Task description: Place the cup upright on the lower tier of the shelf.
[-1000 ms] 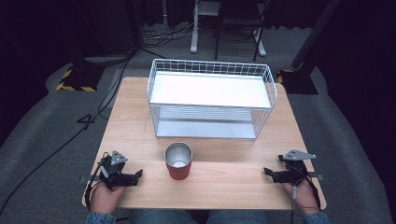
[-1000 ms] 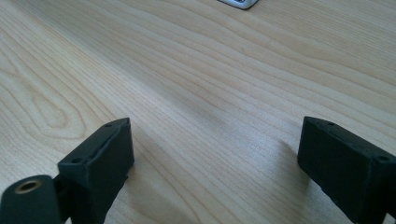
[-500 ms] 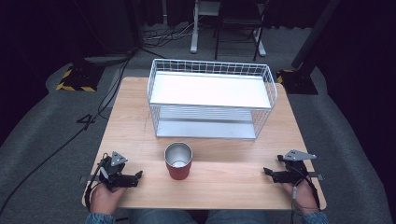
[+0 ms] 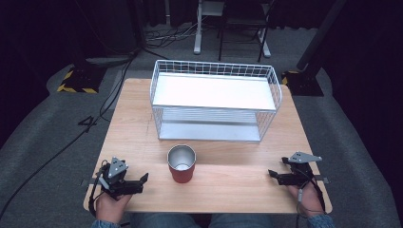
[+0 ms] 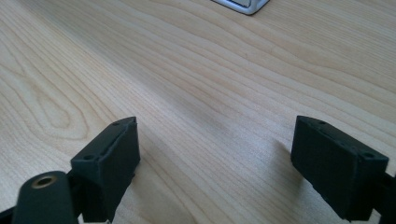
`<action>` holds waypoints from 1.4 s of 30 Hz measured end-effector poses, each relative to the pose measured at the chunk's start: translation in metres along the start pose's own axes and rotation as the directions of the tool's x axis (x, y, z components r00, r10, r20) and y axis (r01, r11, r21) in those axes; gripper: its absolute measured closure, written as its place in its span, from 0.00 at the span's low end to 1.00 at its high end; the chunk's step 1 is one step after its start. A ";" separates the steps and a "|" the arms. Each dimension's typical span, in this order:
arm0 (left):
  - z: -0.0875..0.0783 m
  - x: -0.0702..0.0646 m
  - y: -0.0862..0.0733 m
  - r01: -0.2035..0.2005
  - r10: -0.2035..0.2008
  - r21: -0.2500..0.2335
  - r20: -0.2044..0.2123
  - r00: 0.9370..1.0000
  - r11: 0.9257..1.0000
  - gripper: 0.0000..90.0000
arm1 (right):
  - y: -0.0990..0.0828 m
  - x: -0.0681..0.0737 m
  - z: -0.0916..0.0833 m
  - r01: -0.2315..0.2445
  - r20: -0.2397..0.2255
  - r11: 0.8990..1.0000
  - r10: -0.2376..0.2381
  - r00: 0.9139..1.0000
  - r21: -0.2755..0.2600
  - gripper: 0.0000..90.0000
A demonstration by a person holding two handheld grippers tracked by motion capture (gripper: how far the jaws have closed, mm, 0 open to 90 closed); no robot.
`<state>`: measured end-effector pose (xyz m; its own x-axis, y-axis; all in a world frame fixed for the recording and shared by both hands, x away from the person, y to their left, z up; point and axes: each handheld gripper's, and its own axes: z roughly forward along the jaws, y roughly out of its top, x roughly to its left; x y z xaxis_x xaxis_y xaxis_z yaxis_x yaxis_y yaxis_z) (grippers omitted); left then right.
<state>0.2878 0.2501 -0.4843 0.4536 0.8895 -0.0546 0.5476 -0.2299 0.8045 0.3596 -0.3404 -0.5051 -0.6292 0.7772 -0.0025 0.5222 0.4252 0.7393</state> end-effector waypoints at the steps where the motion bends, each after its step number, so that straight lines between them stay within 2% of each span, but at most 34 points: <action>1: 0.000 0.000 0.000 0.000 0.000 0.000 0.000 1.000 1.000 0.00 | 0.000 0.000 0.000 0.000 0.000 1.000 0.000 1.000 0.000 0.18; 2: -0.003 -0.004 0.000 -0.002 0.002 -0.027 0.002 1.000 1.000 0.00 | 0.000 0.000 0.000 0.000 0.001 1.000 0.000 1.000 0.000 0.18; 3: -0.003 -0.004 0.000 -0.002 0.002 -0.027 0.002 1.000 1.000 0.00 | 0.000 0.000 0.000 0.000 0.001 1.000 0.000 1.000 0.000 0.18; 8: -0.013 -0.018 0.001 0.006 -0.004 -0.097 0.017 1.000 0.995 0.00 | 0.000 0.000 0.000 -0.002 0.003 1.000 0.002 1.000 -0.002 0.18; 10: -0.015 -0.021 0.002 -0.005 0.006 -0.106 0.017 1.000 0.994 0.00 | 0.000 0.000 0.000 -0.002 0.004 1.000 0.002 1.000 -0.001 0.18; 12: -0.020 -0.030 0.003 -0.026 0.029 -0.126 0.018 0.999 0.992 0.00 | 0.000 0.000 0.000 -0.002 0.003 1.000 0.002 1.000 -0.001 0.18; 14: -0.021 -0.037 0.003 -0.011 0.015 -0.141 0.025 1.000 0.990 0.00 | 0.000 0.000 0.000 -0.002 0.003 1.000 0.002 1.000 -0.001 0.18; 17: -0.022 -0.047 0.005 -0.031 0.036 -0.152 0.029 0.999 0.988 0.00 | 0.000 0.000 0.000 -0.002 0.004 1.000 0.002 1.000 -0.001 0.18; 18: -0.022 -0.047 0.005 -0.031 0.036 -0.152 0.029 0.999 0.988 0.00 | 0.000 0.000 0.000 -0.002 0.004 1.000 0.002 1.000 -0.001 0.18; 20: -0.022 -0.058 0.007 -0.013 0.025 -0.173 0.065 0.998 0.985 0.00 | 0.000 0.000 0.000 -0.001 0.004 1.000 0.001 1.000 -0.001 0.18; 24: -0.022 -0.066 0.008 -0.008 0.026 -0.185 0.092 0.995 0.983 0.00 | 0.000 0.000 0.000 -0.002 0.004 1.000 0.002 1.000 -0.001 0.18; 29: -0.022 -0.072 0.009 -0.010 0.030 -0.194 0.101 0.994 0.981 0.00 | 0.000 0.000 0.000 -0.001 0.004 1.000 0.001 1.000 -0.001 0.18; 30: -0.020 -0.075 0.010 0.001 0.024 -0.198 0.123 0.992 0.980 0.00 | 0.000 0.000 0.000 -0.002 0.004 1.000 0.002 1.000 -0.001 0.18; 36: -0.012 -0.086 0.014 -0.027 0.060 -0.206 0.158 0.986 0.978 0.00 | 0.000 0.000 0.000 -0.002 0.004 1.000 0.002 1.000 -0.001 0.18; 42: 0.003 -0.095 0.020 -0.010 0.053 -0.210 0.197 0.979 0.978 0.00 | 0.000 0.000 0.000 -0.002 0.005 1.000 0.002 1.000 0.000 0.18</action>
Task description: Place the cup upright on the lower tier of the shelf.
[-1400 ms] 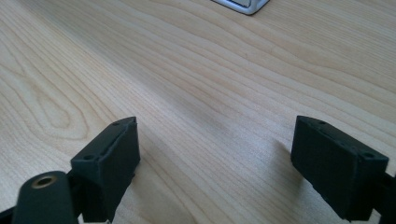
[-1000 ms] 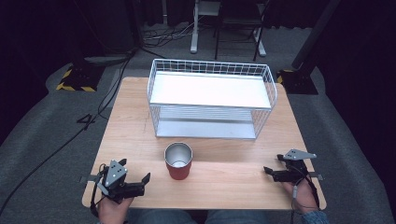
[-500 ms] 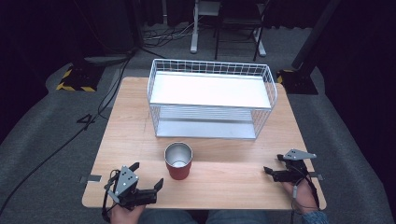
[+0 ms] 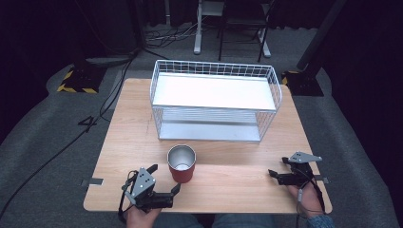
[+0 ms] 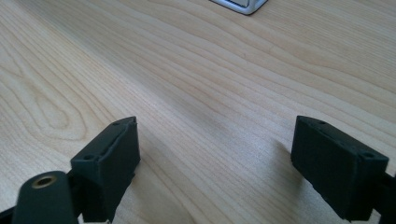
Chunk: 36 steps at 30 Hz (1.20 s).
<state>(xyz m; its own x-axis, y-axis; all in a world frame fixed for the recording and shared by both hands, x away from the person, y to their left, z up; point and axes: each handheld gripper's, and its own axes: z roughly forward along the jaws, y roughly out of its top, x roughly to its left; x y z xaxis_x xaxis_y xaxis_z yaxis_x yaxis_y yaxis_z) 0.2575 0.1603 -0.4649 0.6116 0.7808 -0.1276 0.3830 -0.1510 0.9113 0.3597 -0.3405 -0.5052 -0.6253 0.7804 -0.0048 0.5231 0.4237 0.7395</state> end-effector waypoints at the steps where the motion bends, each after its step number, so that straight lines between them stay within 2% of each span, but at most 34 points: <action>1: 0.000 0.000 0.000 0.000 0.000 0.000 0.000 1.000 1.000 0.00 | 0.000 0.000 0.000 0.000 0.000 1.000 0.000 1.000 0.000 0.18; 3: 0.004 -0.001 0.001 0.004 -0.004 -0.001 0.001 1.000 1.000 0.00 | 0.000 0.000 0.000 -0.001 0.001 1.000 0.001 1.000 -0.001 0.18; 6: 0.010 -0.003 0.001 -0.010 0.010 0.008 -0.027 1.000 1.000 0.00 | 0.000 0.000 0.000 -0.002 0.002 1.000 0.002 1.000 0.000 0.18; 14: 0.030 -0.003 0.000 0.025 -0.022 0.044 -0.066 0.998 0.999 0.00 | 0.000 0.000 0.000 -0.010 0.006 1.000 0.010 1.000 -0.002 0.18; 17: 0.034 -0.002 -0.001 0.035 -0.031 0.052 -0.068 0.997 0.998 0.00 | 0.000 0.000 0.000 -0.010 0.008 1.000 0.010 1.000 -0.002 0.18; 18: 0.040 -0.002 -0.002 0.037 -0.032 0.080 -0.066 0.997 0.996 0.00 | 0.000 0.000 0.000 -0.011 0.009 1.000 0.011 1.000 -0.002 0.18; 19: 0.040 -0.002 -0.002 0.037 -0.032 0.080 -0.066 0.997 0.996 0.00 | 0.000 0.000 0.000 -0.011 0.009 1.000 0.011 1.000 -0.002 0.18; 20: 0.045 -0.002 -0.002 0.028 -0.021 0.105 -0.066 0.998 0.994 0.00 | 0.000 0.000 0.000 -0.012 0.010 1.000 0.012 1.000 -0.002 0.18; 23: 0.051 -0.003 -0.002 0.023 -0.015 0.121 -0.068 0.998 0.992 0.00 | 0.000 -0.001 0.000 -0.012 0.010 1.000 0.012 1.000 -0.003 0.18; 27: 0.057 -0.002 -0.002 0.014 -0.005 0.140 -0.070 0.998 0.990 0.00 | 0.000 -0.001 0.000 -0.013 0.010 1.000 0.013 1.000 -0.002 0.18; 32: 0.061 0.000 -0.003 0.029 -0.018 0.143 -0.083 0.996 0.989 0.00 | 0.000 -0.001 0.000 -0.014 0.012 1.000 0.014 1.000 -0.002 0.18; 36: 0.064 0.004 -0.005 0.041 -0.030 0.160 -0.070 0.997 0.986 0.04 | 0.000 -0.001 0.000 -0.014 0.013 1.000 0.014 1.000 -0.002 0.18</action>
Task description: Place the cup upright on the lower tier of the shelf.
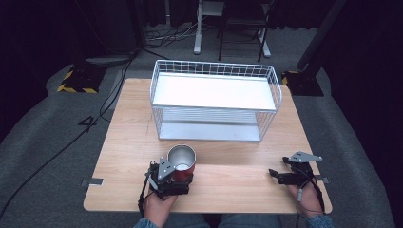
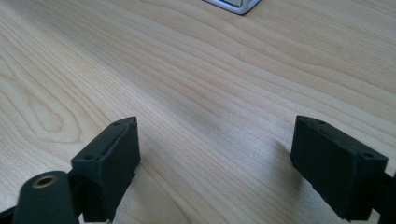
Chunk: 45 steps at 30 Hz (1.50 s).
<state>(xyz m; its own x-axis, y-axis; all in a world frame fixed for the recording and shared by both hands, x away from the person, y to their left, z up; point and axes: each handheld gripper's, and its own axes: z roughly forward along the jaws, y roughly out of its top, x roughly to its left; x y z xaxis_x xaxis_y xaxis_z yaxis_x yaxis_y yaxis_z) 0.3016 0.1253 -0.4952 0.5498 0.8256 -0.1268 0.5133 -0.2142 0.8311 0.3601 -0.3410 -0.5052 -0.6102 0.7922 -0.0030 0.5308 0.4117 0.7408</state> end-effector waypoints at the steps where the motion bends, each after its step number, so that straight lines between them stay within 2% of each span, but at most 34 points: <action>1: 0.001 0.000 -0.001 0.005 -0.005 0.001 0.003 1.000 1.000 0.05 | 0.000 0.000 0.000 0.000 0.001 1.000 0.000 1.000 0.000 0.18; 5: 0.003 -0.001 -0.001 -0.007 0.007 -0.009 0.016 1.000 1.000 0.11 | 0.000 0.000 0.000 -0.001 0.003 1.000 0.001 1.000 0.001 0.18; 8: 0.004 -0.002 -0.002 0.005 -0.004 -0.023 0.023 1.000 1.000 0.14 | 0.000 0.000 0.000 -0.001 0.003 1.000 0.001 1.000 0.001 0.18; 16: 0.007 -0.007 -0.001 -0.020 0.020 -0.036 -0.004 1.000 0.999 0.17 | 0.000 0.000 0.000 0.000 0.005 1.000 0.000 1.000 0.001 0.18; 18: 0.006 -0.007 -0.001 -0.004 0.004 -0.046 -0.002 1.000 0.999 0.18 | 0.000 0.000 0.000 0.000 0.005 1.000 0.000 1.000 0.001 0.18; 24: 0.007 -0.008 0.000 -0.031 0.030 -0.041 -0.007 1.000 0.999 0.18 | 0.000 0.000 0.000 0.001 0.005 1.000 -0.001 1.000 0.001 0.18; 33: 0.005 -0.010 0.002 -0.032 0.032 -0.032 -0.006 0.999 0.999 0.18 | 0.000 0.000 0.000 0.001 0.005 1.000 -0.001 1.000 0.000 0.18; 36: 0.002 -0.012 0.005 -0.042 0.042 -0.037 -0.007 0.999 0.998 0.18 | 0.000 0.000 0.000 0.001 0.005 1.000 -0.001 1.000 0.000 0.18; 38: -0.002 -0.016 0.010 -0.069 0.069 -0.046 -0.005 0.998 0.997 0.18 | 0.000 0.000 0.000 0.002 0.005 1.000 -0.002 1.000 0.000 0.19; 39: -0.002 -0.016 0.010 -0.069 0.069 -0.046 -0.005 0.998 0.997 0.18 | 0.000 0.000 0.000 0.002 0.005 1.000 -0.002 1.000 0.000 0.19; 42: -0.007 -0.019 0.019 -0.118 0.118 -0.048 0.000 0.993 0.992 0.18 | 0.000 0.000 -0.001 0.007 -0.002 1.000 -0.007 1.000 -0.002 0.21; 45: -0.010 -0.020 0.024 -0.137 0.137 -0.053 -0.002 0.991 0.989 0.18 | 0.000 0.000 -0.001 0.008 -0.001 1.000 -0.008 1.000 -0.003 0.21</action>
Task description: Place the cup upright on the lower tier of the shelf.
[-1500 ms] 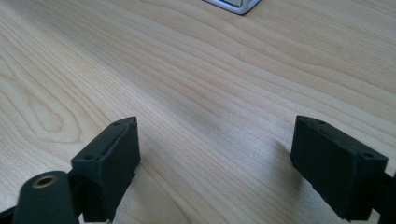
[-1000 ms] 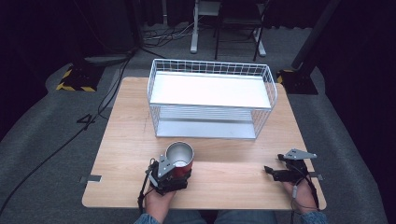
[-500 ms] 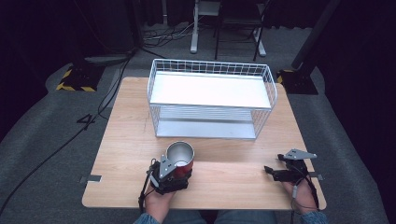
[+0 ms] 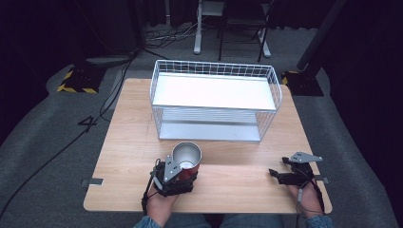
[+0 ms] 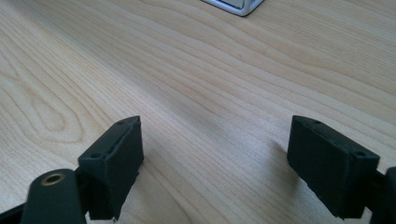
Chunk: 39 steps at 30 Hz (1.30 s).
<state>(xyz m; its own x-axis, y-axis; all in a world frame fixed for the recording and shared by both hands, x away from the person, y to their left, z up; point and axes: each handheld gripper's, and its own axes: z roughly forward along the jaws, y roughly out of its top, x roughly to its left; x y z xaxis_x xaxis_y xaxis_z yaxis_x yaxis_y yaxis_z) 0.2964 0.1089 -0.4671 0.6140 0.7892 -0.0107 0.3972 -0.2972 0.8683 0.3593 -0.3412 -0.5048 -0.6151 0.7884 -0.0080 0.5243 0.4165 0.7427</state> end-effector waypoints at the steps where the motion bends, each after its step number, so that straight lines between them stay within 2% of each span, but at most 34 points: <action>1: -0.002 0.000 0.005 -0.010 0.010 -0.005 0.002 1.000 1.000 0.18 | 0.000 0.000 0.000 0.000 -0.002 1.000 0.000 1.000 0.000 0.21; 8: -0.001 0.003 0.020 -0.028 0.028 -0.008 0.012 1.000 1.000 0.18 | 0.000 0.000 0.000 -0.004 0.001 1.000 0.004 1.000 0.000 0.21; 16: 0.011 0.010 0.037 -0.024 0.025 -0.010 0.030 0.999 1.000 0.18 | 0.000 0.000 0.000 -0.005 0.002 1.000 0.005 1.000 0.000 0.21; 23: 0.031 0.016 0.048 -0.008 0.009 -0.011 0.039 0.999 1.000 0.18 | 0.000 0.000 0.000 -0.006 0.005 1.000 0.006 1.000 0.000 0.21; 30: 0.045 0.018 0.056 -0.011 0.012 -0.019 0.045 0.999 1.000 0.18 | 0.000 0.000 0.000 -0.007 0.005 1.000 0.007 1.000 0.000 0.21; 34: 0.055 0.019 0.060 0.001 -0.001 -0.019 0.047 0.999 1.000 0.18 | 0.000 0.000 0.000 -0.009 0.007 1.000 0.009 1.000 0.000 0.21; 39: 0.072 0.023 0.066 -0.012 0.012 -0.014 0.026 1.000 1.000 0.18 | 0.000 0.000 0.000 -0.011 0.013 1.000 0.011 1.000 0.000 0.21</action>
<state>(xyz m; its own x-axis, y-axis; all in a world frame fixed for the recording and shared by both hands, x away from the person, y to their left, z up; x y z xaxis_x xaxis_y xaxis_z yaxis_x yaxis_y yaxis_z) 0.3860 0.0691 -0.4457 0.6363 0.7714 -0.0126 0.3804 -0.2995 0.8750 0.3593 -0.3412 -0.5049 -0.6016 0.7987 -0.0082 0.5308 0.4075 0.7431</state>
